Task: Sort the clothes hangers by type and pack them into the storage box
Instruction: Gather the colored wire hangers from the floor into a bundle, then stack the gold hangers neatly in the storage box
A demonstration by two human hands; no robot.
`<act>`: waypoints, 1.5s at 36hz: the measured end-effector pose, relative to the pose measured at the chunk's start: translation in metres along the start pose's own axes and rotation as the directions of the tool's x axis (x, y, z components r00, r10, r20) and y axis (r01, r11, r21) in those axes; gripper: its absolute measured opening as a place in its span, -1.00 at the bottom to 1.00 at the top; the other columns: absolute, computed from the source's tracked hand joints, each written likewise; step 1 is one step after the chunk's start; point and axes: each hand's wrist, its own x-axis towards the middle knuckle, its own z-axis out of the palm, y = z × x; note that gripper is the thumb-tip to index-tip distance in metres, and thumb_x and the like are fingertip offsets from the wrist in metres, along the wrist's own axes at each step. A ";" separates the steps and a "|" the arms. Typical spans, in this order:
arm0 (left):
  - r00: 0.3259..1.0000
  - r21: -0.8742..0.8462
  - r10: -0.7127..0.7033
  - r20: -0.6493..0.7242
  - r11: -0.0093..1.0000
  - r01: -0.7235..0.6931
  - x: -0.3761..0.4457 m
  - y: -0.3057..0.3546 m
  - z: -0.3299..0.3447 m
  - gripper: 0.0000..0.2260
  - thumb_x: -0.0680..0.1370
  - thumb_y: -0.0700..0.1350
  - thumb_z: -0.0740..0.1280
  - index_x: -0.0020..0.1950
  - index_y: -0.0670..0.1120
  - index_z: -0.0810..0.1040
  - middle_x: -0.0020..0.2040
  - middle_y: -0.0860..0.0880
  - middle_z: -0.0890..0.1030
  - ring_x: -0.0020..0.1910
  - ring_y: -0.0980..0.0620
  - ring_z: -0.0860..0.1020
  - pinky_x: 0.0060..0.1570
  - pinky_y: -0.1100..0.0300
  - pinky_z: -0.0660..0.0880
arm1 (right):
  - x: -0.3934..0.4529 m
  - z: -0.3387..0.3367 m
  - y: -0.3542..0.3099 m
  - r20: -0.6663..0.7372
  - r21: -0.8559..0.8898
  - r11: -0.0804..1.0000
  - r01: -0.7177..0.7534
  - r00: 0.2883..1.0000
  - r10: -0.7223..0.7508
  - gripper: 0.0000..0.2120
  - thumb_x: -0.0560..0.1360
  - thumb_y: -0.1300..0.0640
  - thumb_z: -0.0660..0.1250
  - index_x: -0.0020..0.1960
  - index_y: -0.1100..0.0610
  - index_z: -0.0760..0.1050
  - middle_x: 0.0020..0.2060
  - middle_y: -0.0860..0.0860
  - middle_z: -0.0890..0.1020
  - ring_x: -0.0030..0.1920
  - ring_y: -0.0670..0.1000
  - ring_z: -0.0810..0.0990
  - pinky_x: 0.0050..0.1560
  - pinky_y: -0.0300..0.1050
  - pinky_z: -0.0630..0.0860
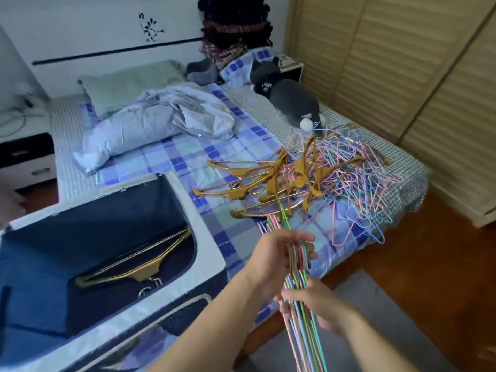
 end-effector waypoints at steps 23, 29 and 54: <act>0.570 0.466 0.201 -0.797 0.804 0.369 -0.044 0.056 -0.269 -0.87 0.67 -0.06 0.28 0.09 0.15 0.59 -0.06 0.04 0.68 -0.04 -0.11 0.67 -0.08 0.05 0.60 | 0.331 0.096 0.019 0.023 -0.540 0.828 -0.150 0.981 0.192 -0.70 0.47 0.19 0.46 0.09 0.38 0.60 -0.04 0.13 0.65 -0.04 0.09 0.58 0.06 0.17 0.57; 0.480 0.338 0.170 -0.861 0.896 0.289 -0.039 0.051 -0.258 -0.84 0.66 -0.08 0.29 0.16 0.13 0.61 -0.07 0.08 0.69 -0.02 0.04 0.66 0.10 0.01 0.64 | 0.336 0.103 0.024 0.124 -0.720 0.683 -0.127 0.944 0.306 -0.54 0.52 -0.01 0.43 0.33 0.20 0.51 0.20 0.06 0.59 0.17 0.07 0.59 0.04 -0.22 0.45; 0.663 0.145 -0.016 -0.748 0.972 0.187 0.181 0.043 -0.088 -0.87 0.63 -0.24 0.31 0.08 -0.13 0.65 -0.10 -0.15 0.66 -0.12 -0.10 0.64 -0.09 0.07 0.54 | 0.290 -0.251 -0.113 -0.545 -0.580 0.718 -0.385 0.838 0.009 -0.86 0.53 0.29 0.25 -0.07 0.20 0.60 -0.12 0.18 0.63 -0.08 0.20 0.60 -0.13 -0.04 0.46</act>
